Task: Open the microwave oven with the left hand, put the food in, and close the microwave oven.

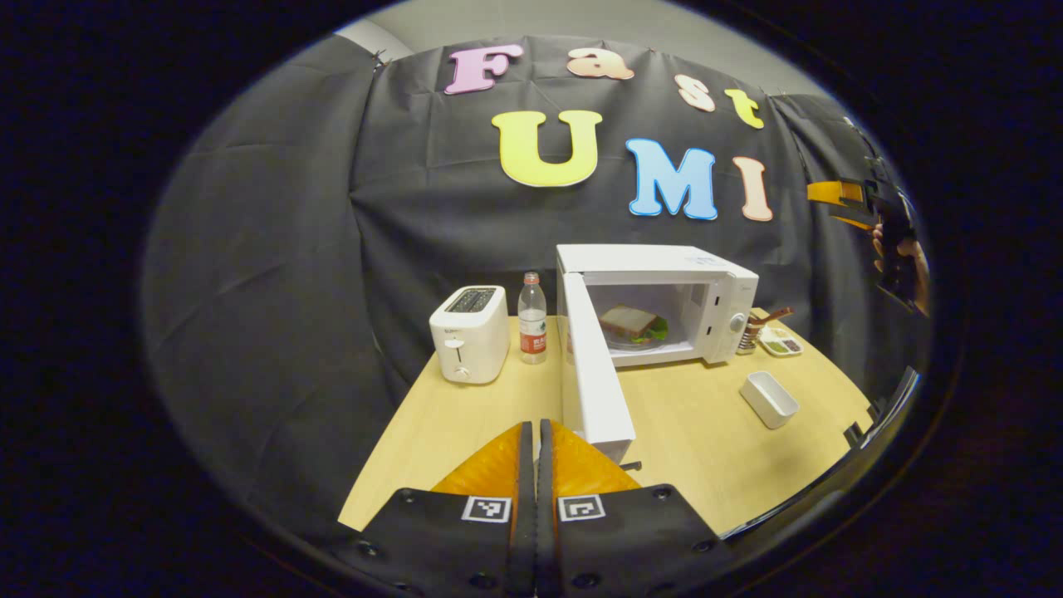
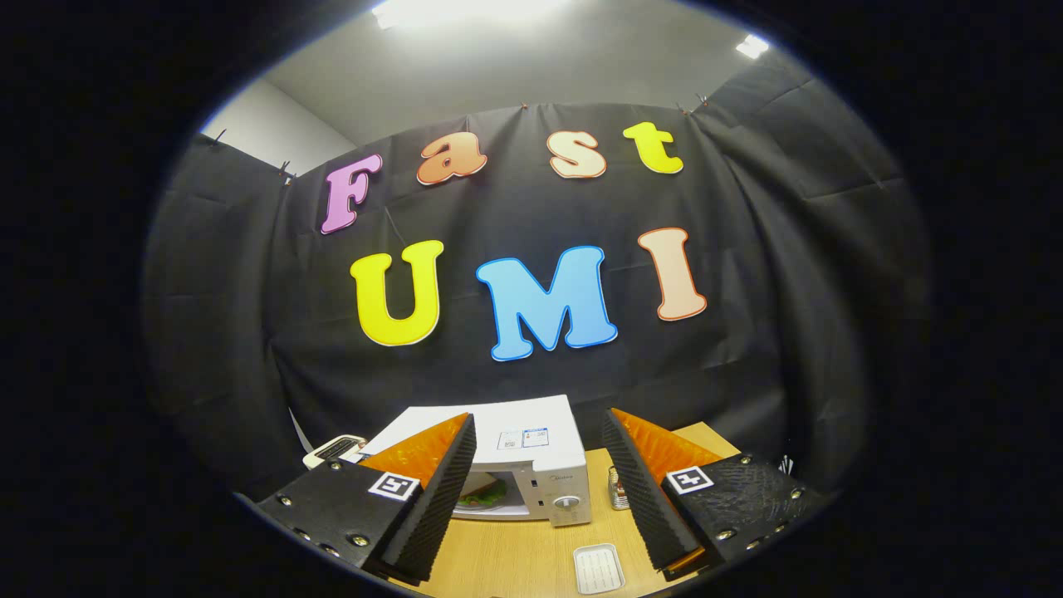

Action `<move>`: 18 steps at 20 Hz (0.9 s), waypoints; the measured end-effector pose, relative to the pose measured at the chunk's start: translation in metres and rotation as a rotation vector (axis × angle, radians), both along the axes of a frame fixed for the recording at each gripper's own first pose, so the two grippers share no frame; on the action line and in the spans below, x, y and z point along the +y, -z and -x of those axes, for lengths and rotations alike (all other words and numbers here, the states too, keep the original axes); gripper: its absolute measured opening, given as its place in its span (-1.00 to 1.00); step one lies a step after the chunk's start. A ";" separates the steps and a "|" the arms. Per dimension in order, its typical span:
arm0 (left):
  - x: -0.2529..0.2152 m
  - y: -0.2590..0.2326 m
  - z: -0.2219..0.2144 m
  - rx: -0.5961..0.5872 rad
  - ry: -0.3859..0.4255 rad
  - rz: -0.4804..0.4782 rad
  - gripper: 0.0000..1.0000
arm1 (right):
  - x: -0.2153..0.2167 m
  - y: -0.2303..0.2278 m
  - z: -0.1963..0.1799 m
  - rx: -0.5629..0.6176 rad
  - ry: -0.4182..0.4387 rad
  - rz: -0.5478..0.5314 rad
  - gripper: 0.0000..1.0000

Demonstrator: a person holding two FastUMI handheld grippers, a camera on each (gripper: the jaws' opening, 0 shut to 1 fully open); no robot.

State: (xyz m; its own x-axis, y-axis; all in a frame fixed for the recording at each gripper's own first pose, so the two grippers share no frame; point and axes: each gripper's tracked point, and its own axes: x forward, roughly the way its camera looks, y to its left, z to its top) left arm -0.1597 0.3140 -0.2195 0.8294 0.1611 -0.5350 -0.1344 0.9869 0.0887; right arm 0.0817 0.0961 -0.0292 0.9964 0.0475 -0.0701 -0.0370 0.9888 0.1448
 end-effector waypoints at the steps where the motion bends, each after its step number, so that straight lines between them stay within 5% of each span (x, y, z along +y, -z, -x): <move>1: -0.004 0.004 -0.001 0.007 0.008 0.003 -0.87 | 0.000 0.001 -0.001 0.003 0.001 -0.001 0.85; 9: -0.034 0.017 -0.003 0.015 0.015 0.051 -0.87 | -0.003 0.004 -0.012 0.008 -0.018 0.005 0.85; 18: -0.120 0.033 -0.035 0.028 0.179 0.137 -0.87 | -0.016 -0.007 -0.011 -0.043 -0.019 0.016 0.85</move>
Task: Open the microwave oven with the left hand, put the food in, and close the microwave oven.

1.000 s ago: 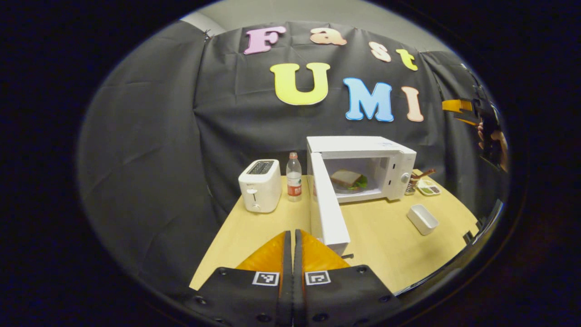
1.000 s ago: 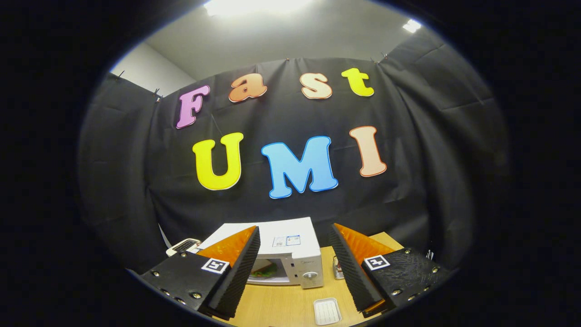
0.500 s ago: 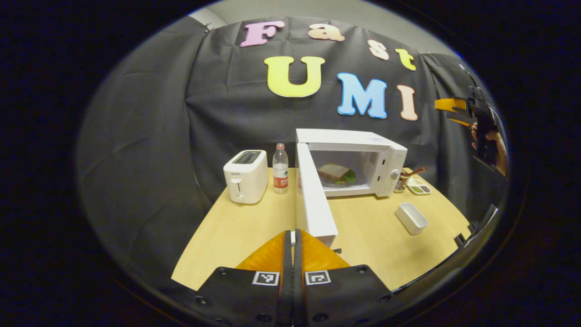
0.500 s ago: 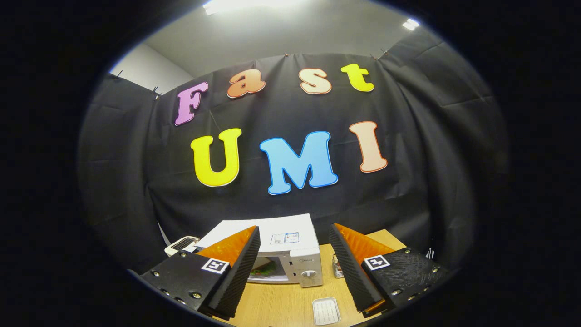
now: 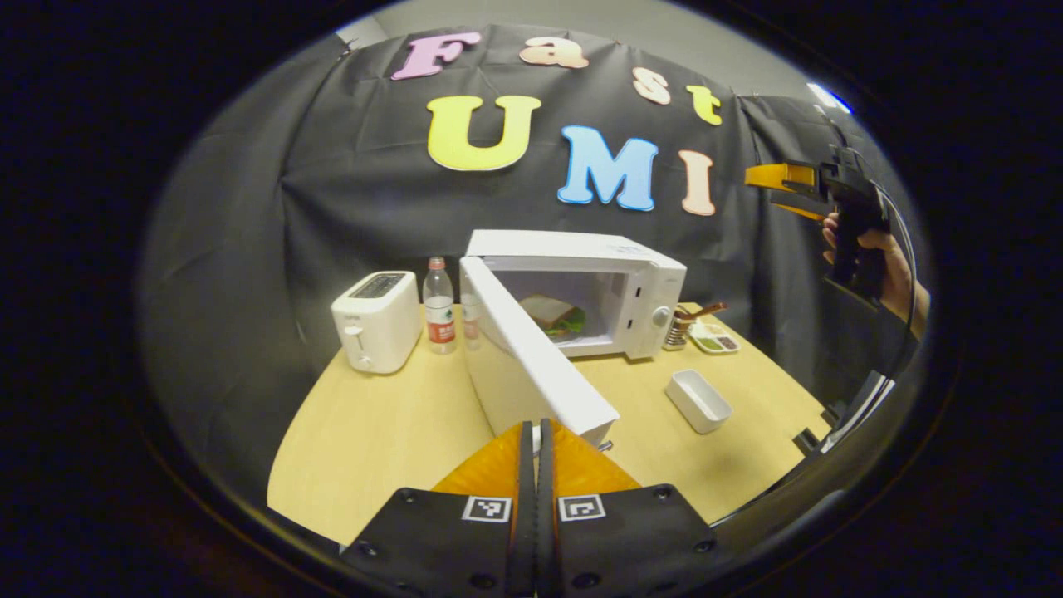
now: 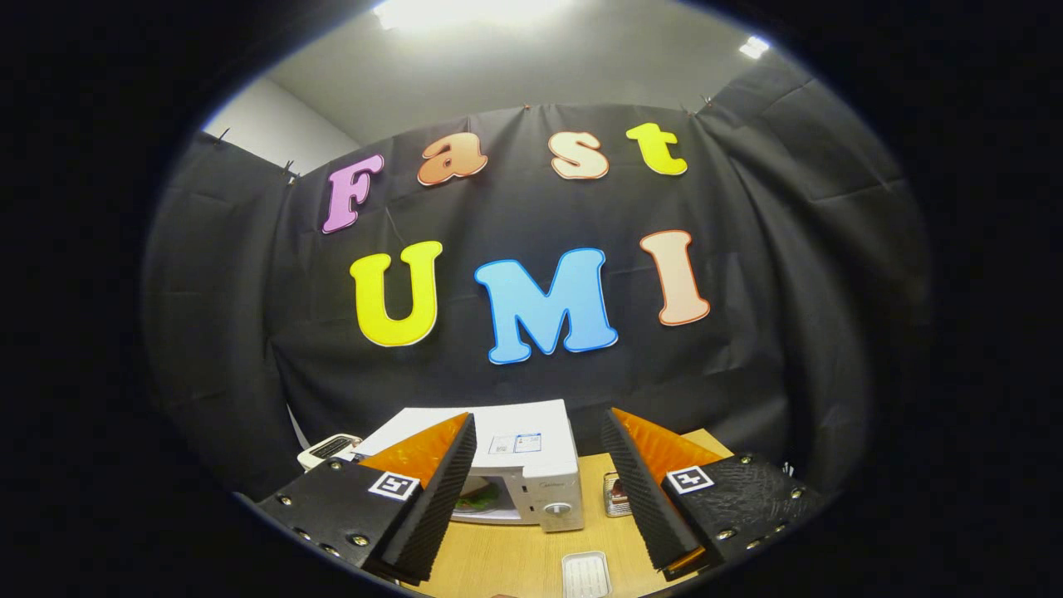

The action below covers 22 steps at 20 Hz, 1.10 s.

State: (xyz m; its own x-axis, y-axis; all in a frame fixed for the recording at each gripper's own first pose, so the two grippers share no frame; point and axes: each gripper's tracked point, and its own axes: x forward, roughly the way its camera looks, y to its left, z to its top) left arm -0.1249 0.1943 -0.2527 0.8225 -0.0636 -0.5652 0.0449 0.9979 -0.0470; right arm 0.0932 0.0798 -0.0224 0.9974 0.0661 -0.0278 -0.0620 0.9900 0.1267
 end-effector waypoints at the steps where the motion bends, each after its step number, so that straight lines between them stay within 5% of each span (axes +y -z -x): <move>1: -0.010 0.000 -0.005 -0.001 0.018 0.009 -0.87 | -0.002 -0.001 0.002 -0.009 0.003 0.005 0.85; 8: -0.072 0.009 -0.042 0.007 0.162 0.048 -0.87 | -0.030 0.008 0.012 -0.003 0.053 0.017 0.85; 15: -0.116 0.015 -0.083 0.001 0.196 0.140 -0.87 | -0.048 0.005 0.026 -0.010 0.101 -0.028 0.85; 22: -0.144 0.018 -0.126 -0.012 0.268 0.124 -0.87 | -0.061 0.011 0.037 0.000 0.099 -0.029 0.85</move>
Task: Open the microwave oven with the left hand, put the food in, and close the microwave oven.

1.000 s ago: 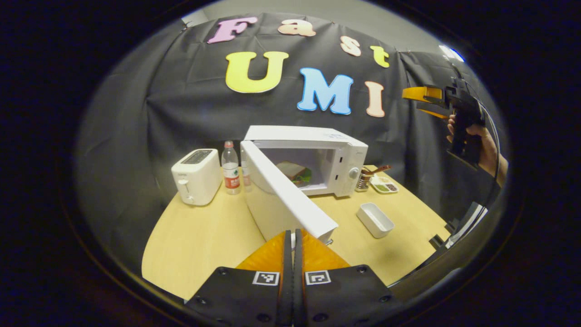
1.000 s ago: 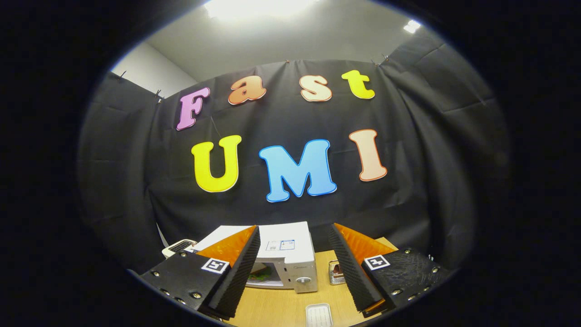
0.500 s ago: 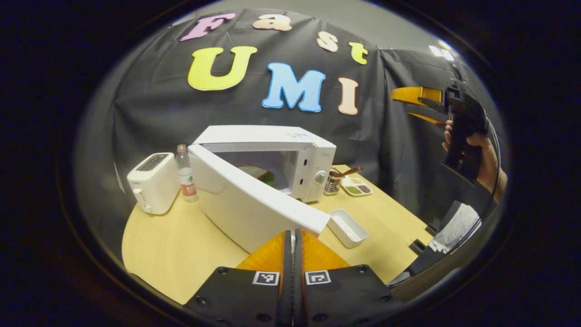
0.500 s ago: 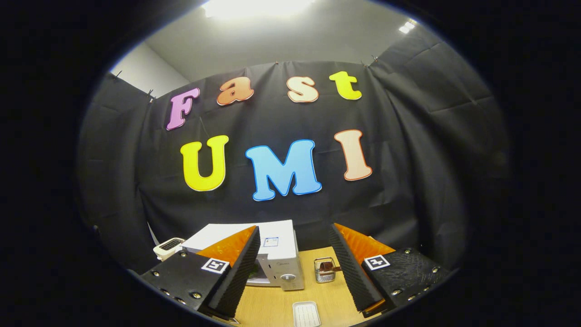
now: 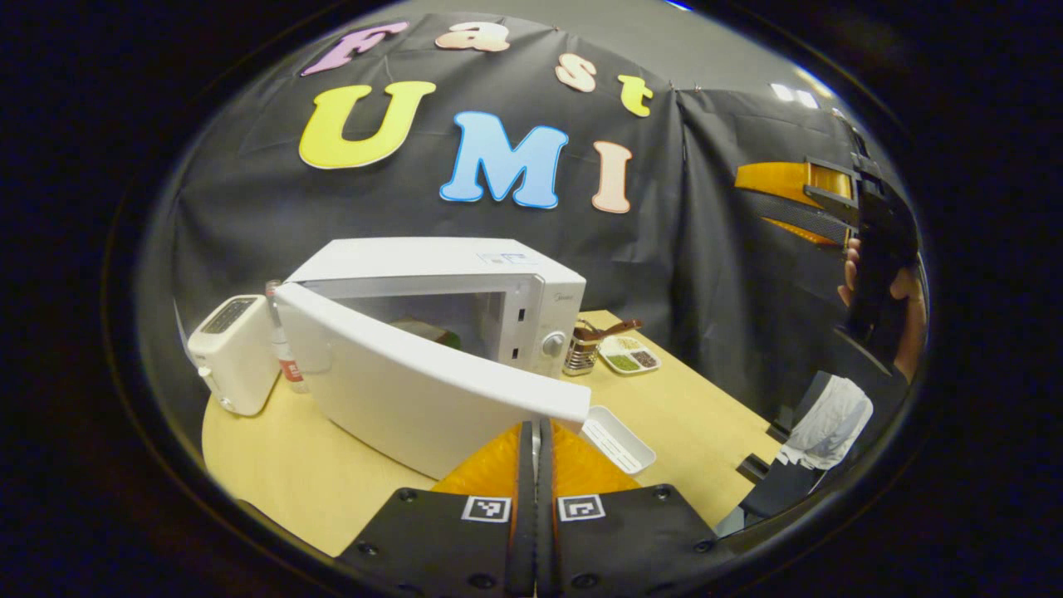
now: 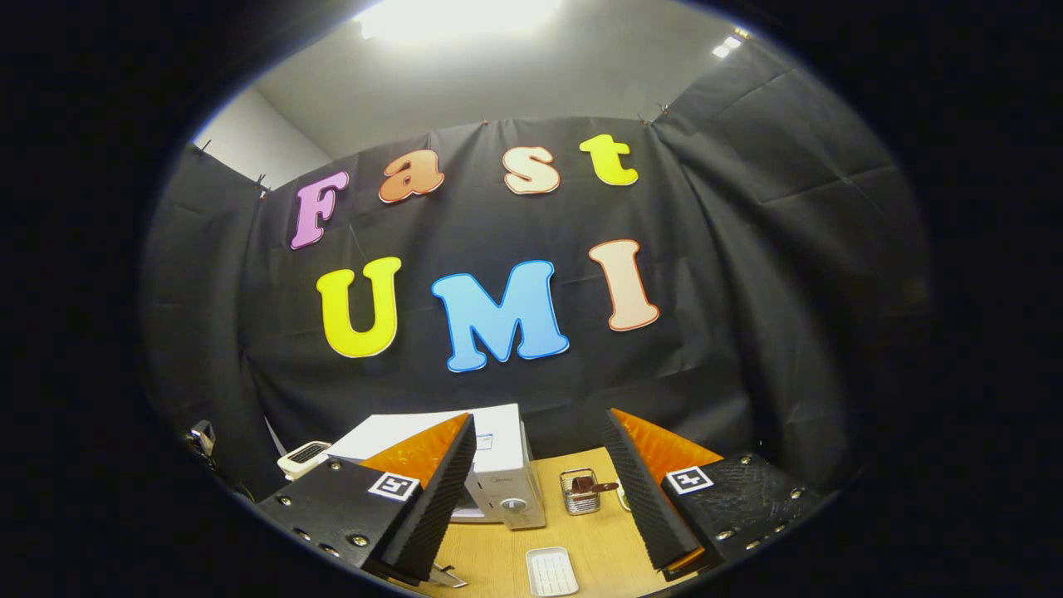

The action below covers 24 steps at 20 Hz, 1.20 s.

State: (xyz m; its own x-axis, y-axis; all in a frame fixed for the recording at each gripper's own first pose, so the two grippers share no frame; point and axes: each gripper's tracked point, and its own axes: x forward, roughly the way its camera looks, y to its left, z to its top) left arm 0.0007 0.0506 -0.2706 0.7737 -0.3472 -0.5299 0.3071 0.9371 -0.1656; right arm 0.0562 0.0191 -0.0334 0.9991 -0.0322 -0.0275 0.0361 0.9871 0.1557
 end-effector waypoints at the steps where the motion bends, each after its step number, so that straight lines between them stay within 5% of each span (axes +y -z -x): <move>1: -0.002 0.000 -0.007 0.000 0.000 0.000 -0.87 | 0.000 0.000 0.000 0.000 -0.008 0.010 0.85; 10: -0.030 0.007 -0.048 -0.008 0.047 -0.001 -0.87 | -0.010 0.006 0.004 0.011 -0.009 0.025 0.85; 24: -0.048 0.020 -0.106 0.017 -0.005 0.009 -0.87 | -0.073 0.016 -0.002 0.040 0.071 0.045 0.85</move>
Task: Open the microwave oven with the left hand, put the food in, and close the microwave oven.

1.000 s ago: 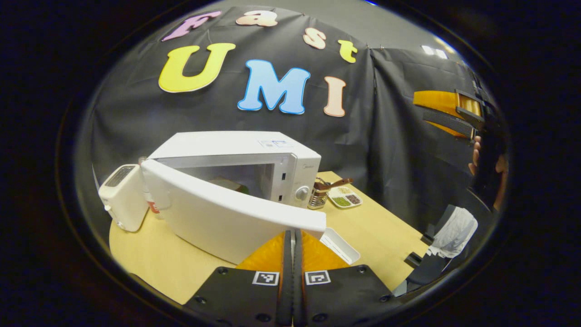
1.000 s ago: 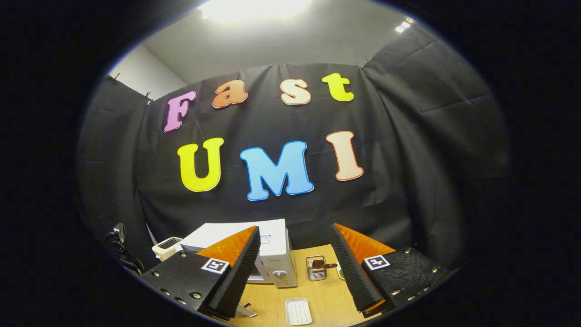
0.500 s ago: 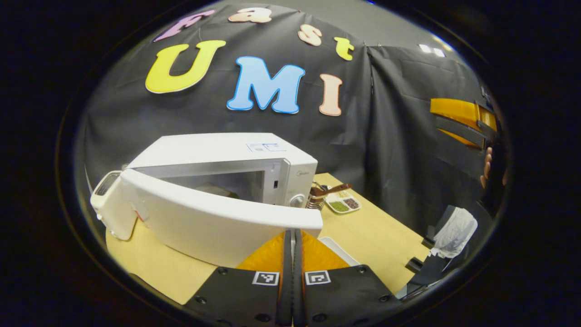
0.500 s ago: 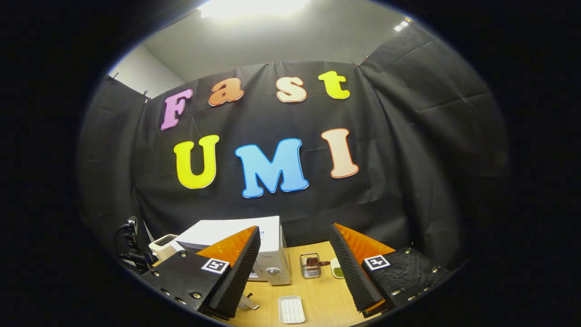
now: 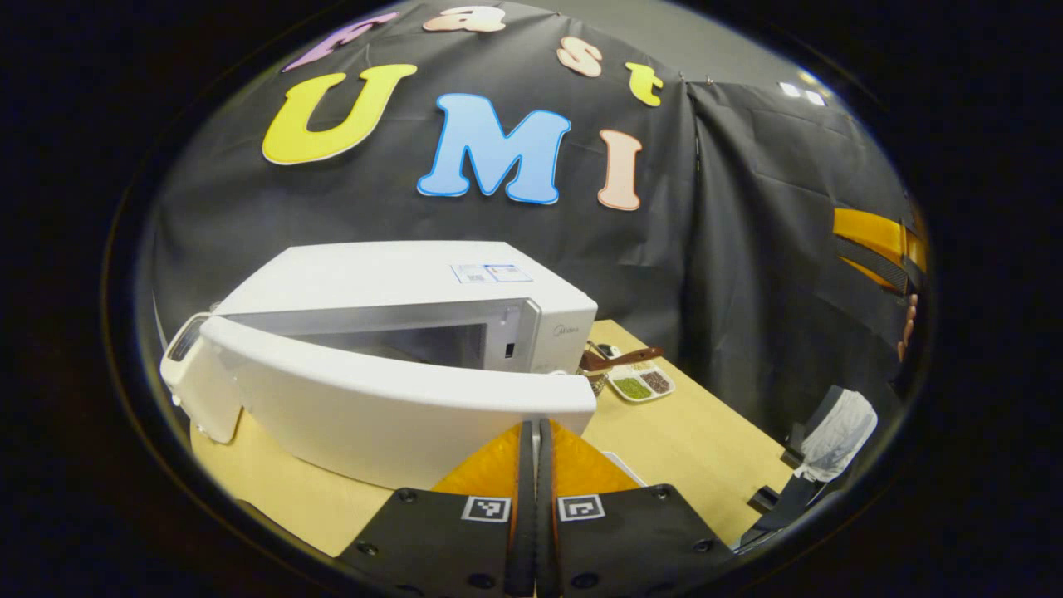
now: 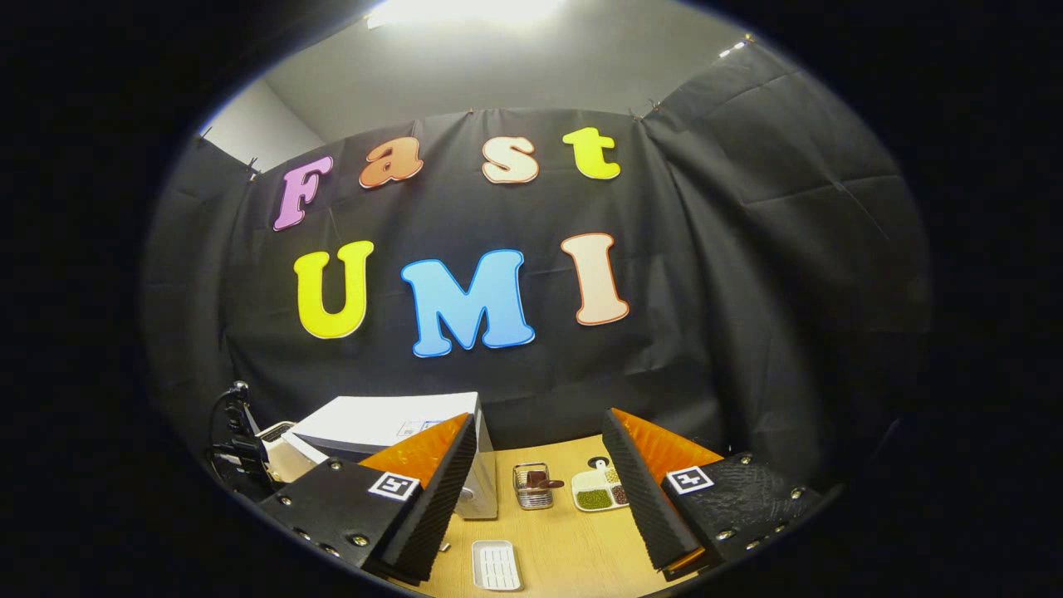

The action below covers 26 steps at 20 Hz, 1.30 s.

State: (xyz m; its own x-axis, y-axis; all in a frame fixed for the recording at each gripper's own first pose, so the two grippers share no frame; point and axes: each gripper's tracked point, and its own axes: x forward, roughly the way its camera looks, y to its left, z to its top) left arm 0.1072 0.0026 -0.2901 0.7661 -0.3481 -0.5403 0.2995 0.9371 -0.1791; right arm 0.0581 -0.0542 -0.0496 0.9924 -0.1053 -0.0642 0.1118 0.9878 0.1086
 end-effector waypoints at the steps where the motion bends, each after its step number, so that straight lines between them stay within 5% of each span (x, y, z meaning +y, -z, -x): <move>1: -0.001 0.002 -0.005 0.005 -0.013 0.001 -0.87 | -0.003 0.000 -0.001 -0.001 0.002 0.001 0.85; 16: -0.014 0.012 -0.082 -0.013 -0.148 -0.014 -0.87 | -0.018 0.014 -0.038 0.022 -0.121 -0.006 0.85; 26: -0.010 0.021 -0.105 -0.013 -0.168 -0.089 -0.87 | -0.043 0.028 -0.038 0.041 -0.082 -0.014 0.85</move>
